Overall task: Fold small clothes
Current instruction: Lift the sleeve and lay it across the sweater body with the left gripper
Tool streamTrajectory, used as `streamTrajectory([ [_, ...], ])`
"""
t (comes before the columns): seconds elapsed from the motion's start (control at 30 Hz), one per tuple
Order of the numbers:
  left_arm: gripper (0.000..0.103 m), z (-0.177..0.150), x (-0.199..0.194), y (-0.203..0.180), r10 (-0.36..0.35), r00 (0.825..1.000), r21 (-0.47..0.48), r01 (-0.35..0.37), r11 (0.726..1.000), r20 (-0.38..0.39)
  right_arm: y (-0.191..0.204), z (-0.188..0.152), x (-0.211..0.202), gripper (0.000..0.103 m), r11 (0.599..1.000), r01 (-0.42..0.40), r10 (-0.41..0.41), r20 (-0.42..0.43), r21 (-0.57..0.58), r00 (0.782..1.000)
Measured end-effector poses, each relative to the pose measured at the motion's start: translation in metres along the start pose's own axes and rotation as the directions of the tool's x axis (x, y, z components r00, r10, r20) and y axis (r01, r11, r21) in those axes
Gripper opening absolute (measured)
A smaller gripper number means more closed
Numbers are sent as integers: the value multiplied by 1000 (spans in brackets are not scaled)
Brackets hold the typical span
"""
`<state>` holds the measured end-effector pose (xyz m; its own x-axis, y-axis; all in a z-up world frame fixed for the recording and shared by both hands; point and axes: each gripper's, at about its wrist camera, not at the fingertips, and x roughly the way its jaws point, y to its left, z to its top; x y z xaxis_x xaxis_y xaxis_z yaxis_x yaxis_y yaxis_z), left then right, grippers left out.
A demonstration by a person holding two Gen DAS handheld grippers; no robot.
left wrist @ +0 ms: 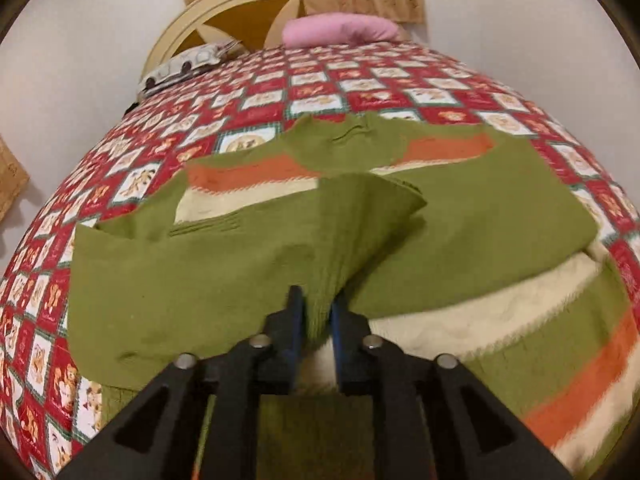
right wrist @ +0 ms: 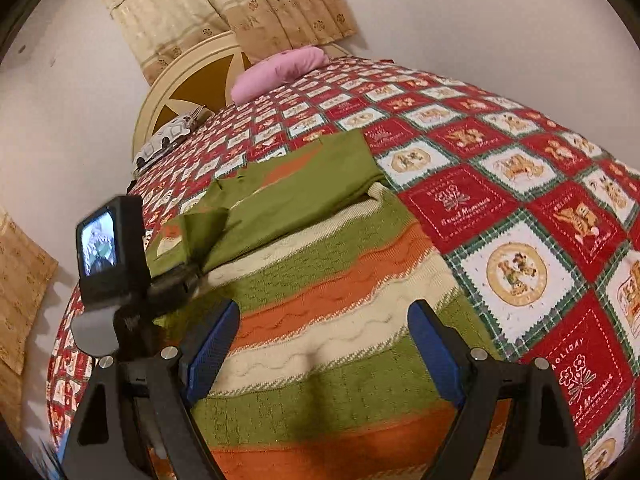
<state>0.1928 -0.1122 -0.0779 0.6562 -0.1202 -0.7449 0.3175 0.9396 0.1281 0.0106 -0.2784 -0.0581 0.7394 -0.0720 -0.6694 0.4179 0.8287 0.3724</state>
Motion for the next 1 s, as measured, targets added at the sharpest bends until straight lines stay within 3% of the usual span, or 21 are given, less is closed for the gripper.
streamTrajectory([
  [0.03, 65, -2, -7, 3, -16, 1000, -7, 16, 1000, 2, -2, 4, 1, 86, 1000, -15, 15, -4, 10, 1000],
  [0.1, 103, -10, -24, 21, -38, 999, -70, 39, 997, 16, -3, 13, 3, 87, 998, -51, 52, -15, 35, 999],
  [0.2, 103, -29, -55, 58, -18, 996, -172, 33, 985, 88, 4, 35, 9, 87, 992, -118, 119, -22, 49, 993],
  [0.33, 103, -45, -48, 96, 52, 998, -265, -41, 963, 37, 45, 69, 44, 86, 965, -257, 252, -103, -42, 962],
  [0.43, 101, -64, -28, 113, 39, 999, -373, -35, 927, 1, 73, 75, 90, 86, 954, -291, 270, -215, -73, 939],
  [0.5, 90, -75, -15, 118, 9, 1000, -431, -21, 902, -30, 89, 70, 122, 85, 963, -256, 227, -266, -82, 937],
  [0.6, 91, -75, -19, 125, -1, 1000, -492, 7, 870, 11, 111, 60, 159, 68, 963, -215, 159, -297, -164, 941],
  [0.67, 91, -79, -19, 129, -13, 1000, -523, 19, 852, 15, 126, 52, 178, 44, 951, -161, 71, -322, -264, 944],
  [0.73, 92, -79, -19, 129, -21, 999, -540, 34, 841, 29, 141, 52, 179, 34, 932, -107, 0, -294, -348, 956],
  [0.77, 92, -78, -20, 128, -23, 999, -543, 37, 839, 33, 147, 54, 178, 14, 924, -109, -7, -301, -366, 954],
  [0.8, 93, -77, -18, 130, -25, 999, -543, 39, 839, 33, 150, 60, 176, 4, 921, -119, 1, -306, -370, 952],
  [0.9, 94, -76, -17, 128, -25, 999, -546, 40, 837, 34, 164, 84, 153, 5, 913, -120, 35, -217, -390, 975],
  [1.0, 95, -81, -15, 139, -32, 998, -576, 52, 816, 45, 174, 116, 115, 4, 910, -123, 96, -87, -396, 992],
])
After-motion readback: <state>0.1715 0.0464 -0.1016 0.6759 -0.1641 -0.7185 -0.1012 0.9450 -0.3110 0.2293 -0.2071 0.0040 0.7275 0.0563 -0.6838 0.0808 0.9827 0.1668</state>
